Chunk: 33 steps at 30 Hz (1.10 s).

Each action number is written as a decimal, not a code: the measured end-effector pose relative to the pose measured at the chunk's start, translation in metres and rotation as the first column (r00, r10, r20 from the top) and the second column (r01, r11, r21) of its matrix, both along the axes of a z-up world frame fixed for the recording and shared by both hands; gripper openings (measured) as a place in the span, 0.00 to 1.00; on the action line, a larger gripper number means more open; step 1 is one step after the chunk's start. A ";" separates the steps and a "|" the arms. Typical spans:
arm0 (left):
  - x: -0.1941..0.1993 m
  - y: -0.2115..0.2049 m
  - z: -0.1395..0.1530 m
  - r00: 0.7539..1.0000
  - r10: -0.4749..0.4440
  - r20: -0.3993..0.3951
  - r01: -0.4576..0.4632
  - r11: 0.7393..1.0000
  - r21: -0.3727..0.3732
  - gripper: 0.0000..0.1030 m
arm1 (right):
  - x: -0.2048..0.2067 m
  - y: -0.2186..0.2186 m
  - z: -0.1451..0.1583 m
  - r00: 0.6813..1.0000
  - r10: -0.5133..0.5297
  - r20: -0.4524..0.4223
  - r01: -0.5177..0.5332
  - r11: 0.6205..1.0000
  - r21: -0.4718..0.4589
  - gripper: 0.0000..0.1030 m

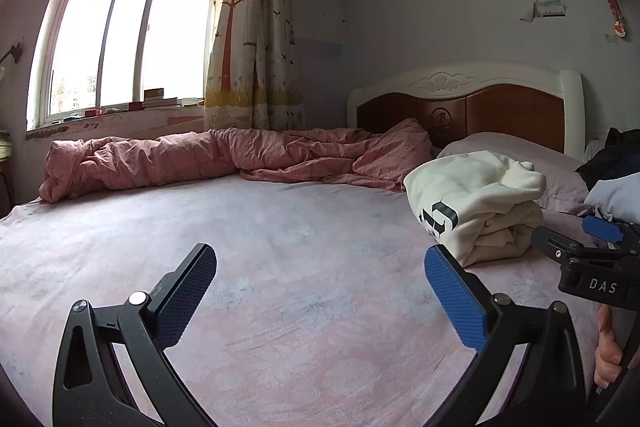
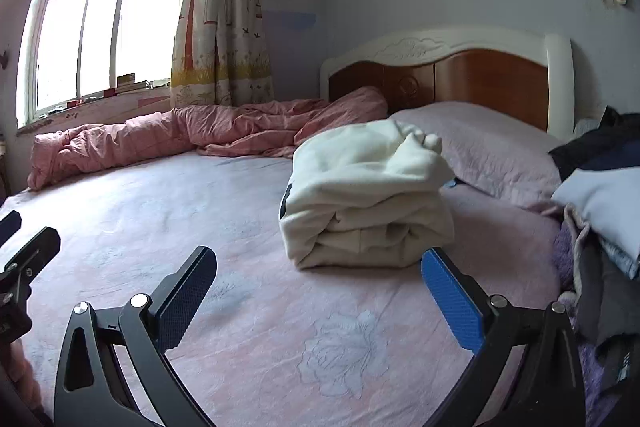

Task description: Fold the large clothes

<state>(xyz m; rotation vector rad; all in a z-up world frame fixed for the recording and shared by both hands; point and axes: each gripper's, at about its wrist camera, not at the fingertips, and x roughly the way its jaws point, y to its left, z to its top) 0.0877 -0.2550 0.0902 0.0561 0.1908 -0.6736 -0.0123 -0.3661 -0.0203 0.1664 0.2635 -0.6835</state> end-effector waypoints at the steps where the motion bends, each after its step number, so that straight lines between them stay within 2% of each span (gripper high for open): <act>1: 0.000 0.000 0.000 1.000 -0.001 -0.001 0.001 1.000 0.001 1.00 | -0.001 -0.001 -0.001 1.000 -0.009 -0.002 0.009 1.000 0.007 1.00; 27: 0.011 -0.001 -0.005 0.998 0.010 -0.056 -0.010 1.000 0.017 1.00 | 0.003 -0.005 -0.006 1.000 0.011 -0.018 -0.010 0.999 0.039 1.00; 30: 0.011 -0.001 -0.005 0.998 0.010 -0.059 -0.009 1.000 0.019 1.00 | 0.006 -0.006 -0.008 0.999 0.008 -0.044 -0.006 0.999 0.047 1.00; 33: 0.013 -0.001 -0.005 0.998 0.010 -0.069 -0.009 1.000 0.021 1.00 | 0.011 -0.003 -0.014 0.993 0.039 -0.115 -0.029 0.995 0.095 1.00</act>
